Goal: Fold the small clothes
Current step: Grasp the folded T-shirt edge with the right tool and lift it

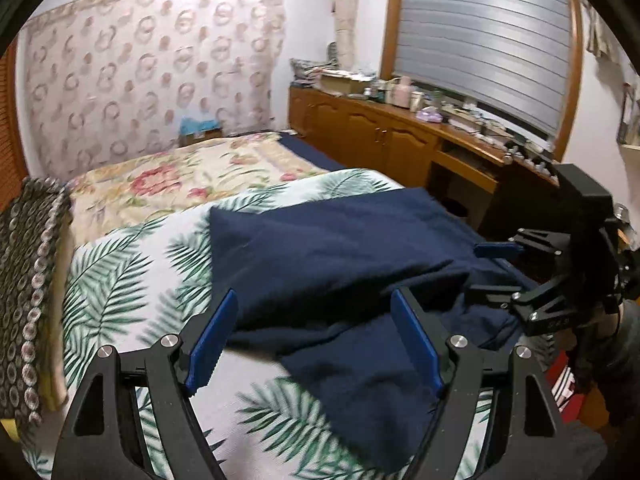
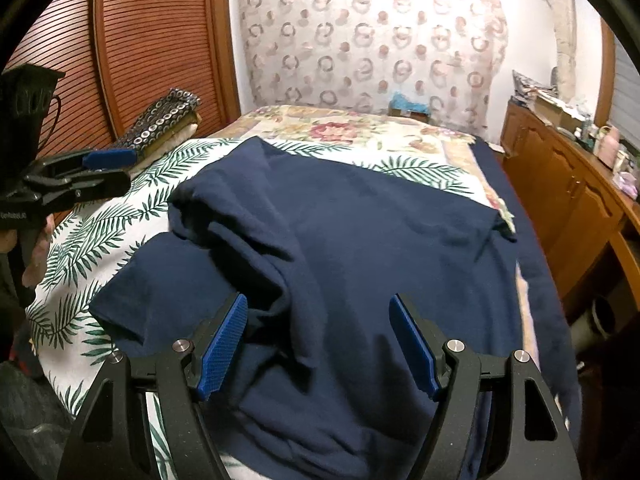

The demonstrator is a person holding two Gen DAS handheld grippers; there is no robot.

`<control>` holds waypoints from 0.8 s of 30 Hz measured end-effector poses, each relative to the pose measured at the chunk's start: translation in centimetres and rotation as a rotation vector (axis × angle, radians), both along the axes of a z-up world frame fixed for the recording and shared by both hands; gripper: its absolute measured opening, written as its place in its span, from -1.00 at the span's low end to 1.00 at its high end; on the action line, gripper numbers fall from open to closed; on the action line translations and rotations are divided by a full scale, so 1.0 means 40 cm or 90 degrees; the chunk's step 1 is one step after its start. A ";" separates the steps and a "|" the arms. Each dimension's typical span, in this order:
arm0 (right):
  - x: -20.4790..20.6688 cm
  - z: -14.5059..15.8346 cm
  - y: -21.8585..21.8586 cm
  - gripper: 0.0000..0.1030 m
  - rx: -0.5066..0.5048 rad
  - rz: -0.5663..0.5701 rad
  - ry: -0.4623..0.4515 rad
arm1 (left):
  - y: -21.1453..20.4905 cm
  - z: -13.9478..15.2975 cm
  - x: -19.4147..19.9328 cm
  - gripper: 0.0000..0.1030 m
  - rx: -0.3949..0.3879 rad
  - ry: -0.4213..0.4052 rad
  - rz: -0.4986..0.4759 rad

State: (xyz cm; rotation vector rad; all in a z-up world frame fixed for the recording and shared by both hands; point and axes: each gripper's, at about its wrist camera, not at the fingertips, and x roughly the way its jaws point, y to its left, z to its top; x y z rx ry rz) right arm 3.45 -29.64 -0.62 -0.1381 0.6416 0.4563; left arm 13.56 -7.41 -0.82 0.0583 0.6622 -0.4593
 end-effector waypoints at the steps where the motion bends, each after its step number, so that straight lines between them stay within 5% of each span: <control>1: 0.001 0.003 0.004 0.46 0.001 0.003 0.001 | 0.006 -0.005 0.001 0.54 0.000 0.001 0.006; 12: 0.043 -0.004 0.020 0.45 -0.010 0.042 0.022 | 0.057 -0.037 -0.008 0.54 -0.008 0.012 0.046; 18: 0.061 -0.011 0.033 -0.10 -0.018 0.073 0.043 | 0.078 -0.068 -0.014 0.54 -0.012 0.032 0.058; 20: 0.063 -0.012 0.033 -0.52 -0.036 0.076 0.040 | 0.080 -0.074 -0.017 0.54 -0.014 0.036 0.061; 24: 0.054 0.018 0.018 -0.80 -0.040 0.062 0.018 | 0.087 -0.079 -0.019 0.54 -0.020 0.039 0.066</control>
